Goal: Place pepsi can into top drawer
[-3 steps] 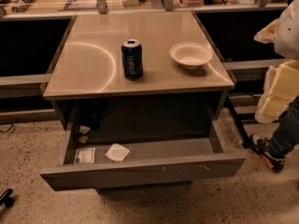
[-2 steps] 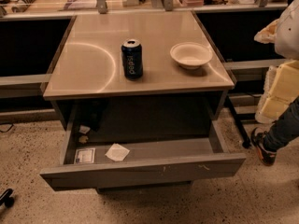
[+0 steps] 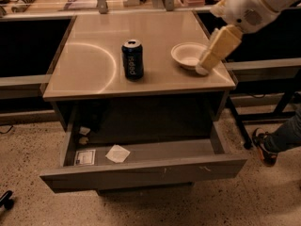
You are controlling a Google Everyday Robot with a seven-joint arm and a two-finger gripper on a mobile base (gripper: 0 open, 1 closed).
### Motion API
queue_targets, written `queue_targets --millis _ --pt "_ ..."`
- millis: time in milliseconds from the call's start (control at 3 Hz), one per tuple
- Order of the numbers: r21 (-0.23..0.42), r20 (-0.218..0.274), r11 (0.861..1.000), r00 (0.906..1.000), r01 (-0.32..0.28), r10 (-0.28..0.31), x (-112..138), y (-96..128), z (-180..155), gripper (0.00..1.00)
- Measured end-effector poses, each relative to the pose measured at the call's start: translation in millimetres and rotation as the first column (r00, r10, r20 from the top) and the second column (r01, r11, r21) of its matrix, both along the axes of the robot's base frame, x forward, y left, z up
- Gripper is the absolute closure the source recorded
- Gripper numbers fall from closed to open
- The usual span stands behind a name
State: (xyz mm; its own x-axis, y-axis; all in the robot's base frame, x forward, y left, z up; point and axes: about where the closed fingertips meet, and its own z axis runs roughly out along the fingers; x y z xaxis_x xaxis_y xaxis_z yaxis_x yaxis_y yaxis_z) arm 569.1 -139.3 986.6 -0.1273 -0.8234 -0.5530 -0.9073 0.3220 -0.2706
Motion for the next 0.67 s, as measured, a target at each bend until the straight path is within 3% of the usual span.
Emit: queue_targets --millis 333,667 --pt "0.179 0.078 0.984 0.9969 -0.006 -0.008 58.3 39.2 9.2 0.0" --pt "0.18 0.07 0.984 0.9975 -0.008 -0.005 58.2 41.4 3.5 0.0"
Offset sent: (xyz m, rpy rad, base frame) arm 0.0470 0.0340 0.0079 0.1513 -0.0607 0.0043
